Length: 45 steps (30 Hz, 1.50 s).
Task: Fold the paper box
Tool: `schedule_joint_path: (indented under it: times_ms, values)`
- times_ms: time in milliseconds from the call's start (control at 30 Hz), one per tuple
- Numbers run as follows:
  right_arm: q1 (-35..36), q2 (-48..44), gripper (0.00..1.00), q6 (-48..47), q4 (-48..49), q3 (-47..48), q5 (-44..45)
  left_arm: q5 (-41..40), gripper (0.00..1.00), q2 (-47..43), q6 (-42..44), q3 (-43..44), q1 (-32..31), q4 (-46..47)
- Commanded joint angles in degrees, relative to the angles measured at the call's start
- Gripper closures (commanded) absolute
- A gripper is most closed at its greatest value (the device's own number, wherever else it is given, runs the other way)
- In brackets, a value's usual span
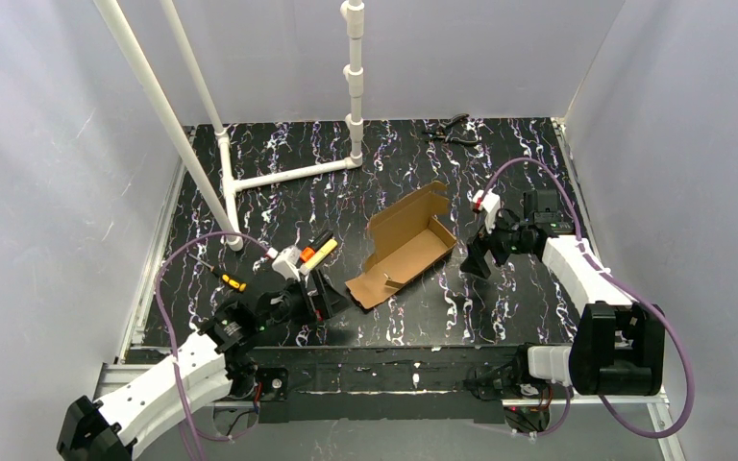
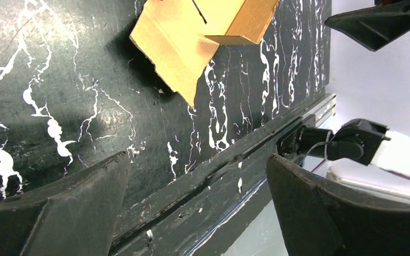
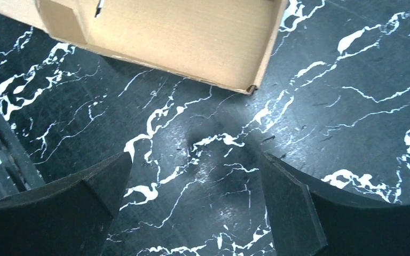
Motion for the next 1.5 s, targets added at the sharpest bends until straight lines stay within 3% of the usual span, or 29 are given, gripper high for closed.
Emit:
schedule_joint_path:
  times_ms: [0,200,333,500,800,1067,1200,1367,1467]
  values:
    - [-0.36,-2.03,0.02,-2.76,-4.00,1.65,-4.15,-3.80,0.02,1.59,8.22,5.05,-3.00,-1.44]
    - [-0.51,-3.09,0.02,-3.60,-3.72,-0.12,-7.53,-13.28,0.02,3.13,20.72,6.38,-9.80,5.51]
    - [-0.59,-3.00,0.02,1.41,-0.50,-2.17,-7.74,-14.93,0.02,3.49,25.96,4.92,-10.05,12.81]
    - [-0.68,-3.39,0.02,-1.17,-1.38,-2.37,-8.75,-16.25,0.02,8.20,25.80,5.61,-10.08,20.37]
    - [-0.74,-3.29,0.02,-1.12,-0.52,-2.66,-8.47,-22.79,0.03,27.55,26.51,15.45,-10.00,24.81]
    - [-0.86,-1.99,0.02,-1.22,-1.65,-1.39,-7.60,-25.05,0.19,37.24,22.34,20.42,-10.12,28.56]
    - [-0.81,-1.65,0.02,-1.22,-1.79,-1.03,-7.81,-30.56,0.27,39.01,20.02,20.55,-10.16,28.42]
    - [-0.86,-1.36,0.02,-1.26,-2.05,-0.89,-7.87,-32.23,0.43,41.52,21.38,21.98,-10.21,28.51]
    - [-0.86,-1.19,0.02,-1.27,-2.22,-0.81,-7.76,-32.99,0.62,42.75,23.68,22.96,-10.21,28.37]
